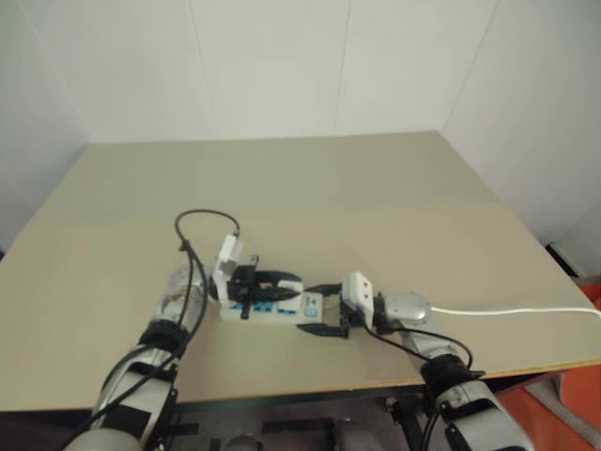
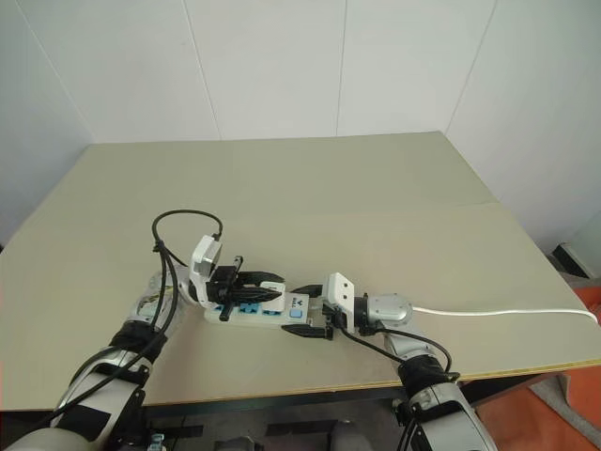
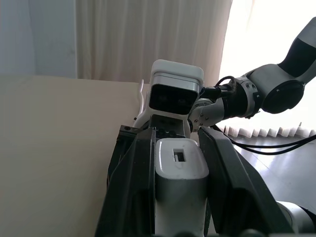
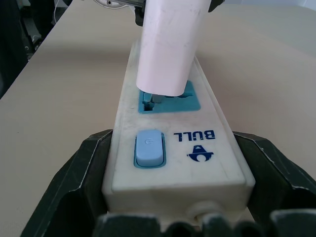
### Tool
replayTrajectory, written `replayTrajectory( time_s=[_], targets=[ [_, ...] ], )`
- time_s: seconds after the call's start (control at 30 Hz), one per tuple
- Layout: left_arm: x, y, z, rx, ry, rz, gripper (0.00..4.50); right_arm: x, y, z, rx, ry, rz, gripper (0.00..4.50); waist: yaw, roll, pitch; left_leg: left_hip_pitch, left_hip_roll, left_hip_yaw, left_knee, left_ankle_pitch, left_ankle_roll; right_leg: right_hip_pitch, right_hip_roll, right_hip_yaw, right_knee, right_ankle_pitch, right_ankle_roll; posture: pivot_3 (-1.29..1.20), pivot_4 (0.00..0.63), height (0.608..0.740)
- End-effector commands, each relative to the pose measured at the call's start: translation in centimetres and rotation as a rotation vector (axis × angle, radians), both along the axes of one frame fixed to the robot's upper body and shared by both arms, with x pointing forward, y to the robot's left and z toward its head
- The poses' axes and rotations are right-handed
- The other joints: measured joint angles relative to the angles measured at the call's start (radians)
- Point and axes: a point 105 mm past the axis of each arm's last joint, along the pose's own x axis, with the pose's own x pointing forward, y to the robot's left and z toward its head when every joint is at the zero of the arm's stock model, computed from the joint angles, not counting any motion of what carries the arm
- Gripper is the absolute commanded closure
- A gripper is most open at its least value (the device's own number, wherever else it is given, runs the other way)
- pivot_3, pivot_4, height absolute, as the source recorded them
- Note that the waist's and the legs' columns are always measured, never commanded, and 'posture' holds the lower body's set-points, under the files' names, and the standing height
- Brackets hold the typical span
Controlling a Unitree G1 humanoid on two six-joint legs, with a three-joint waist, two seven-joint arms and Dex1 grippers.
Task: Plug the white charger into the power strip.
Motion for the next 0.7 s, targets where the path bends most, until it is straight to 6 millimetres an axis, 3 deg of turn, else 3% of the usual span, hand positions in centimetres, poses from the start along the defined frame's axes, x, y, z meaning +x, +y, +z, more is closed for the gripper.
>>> replayTrajectory(
  time_s=[0.03,0.4,0.7],
  targets=[
    [-0.4,0.4,-1.4,0.055,0.037,-0.005,3.49,-0.9,1.0,-1.2,-0.038,0.025,0.047,1.1,0.0,0.0,0.0,0.0,0.0,0.0,0.0,0.0,0.0,0.0,0.0,0.0,0.0,0.0,0.0,0.0,0.15,0.74],
    [-0.5,1.3,-2.5,0.125,0.016,0.015,3.49,-0.9,1.1,-1.1,-0.038,0.022,0.048,1.1,-0.002,0.0,0.0,0.001,0.0,0.0,-0.001,0.0,0.0,0.0,0.0,0.0,0.0,0.0,0.0,0.0,0.15,0.74],
    [-0.5,1.5,-3.0,0.065,0.021,0.056,3.49,-0.7,1.0,-1.1,-0.036,0.018,0.04,1.1,-0.001,0.0,-0.001,0.002,0.0,0.0,-0.001,0.0,0.0,0.002,0.0,0.0,0.0,0.0,0.0,0.0,0.15,0.74]
  ],
)
